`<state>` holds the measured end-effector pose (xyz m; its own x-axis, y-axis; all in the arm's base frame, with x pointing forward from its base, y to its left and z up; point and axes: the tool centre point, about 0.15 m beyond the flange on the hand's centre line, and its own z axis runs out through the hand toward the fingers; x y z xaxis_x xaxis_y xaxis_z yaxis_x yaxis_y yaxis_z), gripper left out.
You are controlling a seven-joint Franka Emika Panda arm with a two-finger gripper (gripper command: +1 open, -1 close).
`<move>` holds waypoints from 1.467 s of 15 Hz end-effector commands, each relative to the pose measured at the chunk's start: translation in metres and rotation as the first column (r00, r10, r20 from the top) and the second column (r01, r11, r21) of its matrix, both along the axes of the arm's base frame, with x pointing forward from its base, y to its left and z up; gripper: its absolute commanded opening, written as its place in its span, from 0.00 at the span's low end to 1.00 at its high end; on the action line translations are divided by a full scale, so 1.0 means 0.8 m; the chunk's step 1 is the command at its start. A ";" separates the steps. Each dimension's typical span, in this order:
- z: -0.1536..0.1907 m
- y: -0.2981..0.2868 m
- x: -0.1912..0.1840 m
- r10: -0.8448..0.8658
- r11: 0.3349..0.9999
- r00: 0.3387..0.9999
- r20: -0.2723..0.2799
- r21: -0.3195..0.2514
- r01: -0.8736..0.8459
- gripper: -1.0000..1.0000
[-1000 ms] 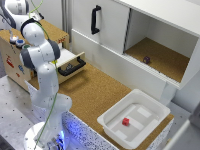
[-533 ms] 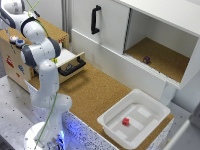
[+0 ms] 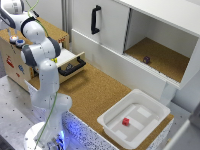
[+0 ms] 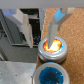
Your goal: Turn off the red led light
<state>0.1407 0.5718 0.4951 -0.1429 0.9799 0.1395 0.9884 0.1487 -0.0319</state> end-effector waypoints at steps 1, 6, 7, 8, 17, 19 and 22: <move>-0.011 0.046 0.017 0.040 0.994 0.998 -0.044 -0.097 -0.044 0.00; -0.063 0.069 0.036 0.040 0.991 0.992 -0.120 -0.120 -0.054 0.00; -0.075 0.069 0.036 0.031 0.990 0.992 -0.122 -0.136 -0.048 0.00; -0.076 0.064 0.036 0.022 0.990 0.992 -0.126 -0.134 -0.039 0.00; 0.079 -0.019 0.024 -0.044 0.999 0.997 0.068 -0.016 0.045 1.00; 0.063 -0.035 0.035 -0.079 0.997 0.996 0.035 -0.022 0.079 1.00; 0.026 -0.067 0.048 -0.149 0.988 0.988 -0.036 -0.050 0.147 1.00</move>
<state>0.1630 0.5487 0.5374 -0.0756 0.9895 0.1229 0.9970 0.0769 -0.0061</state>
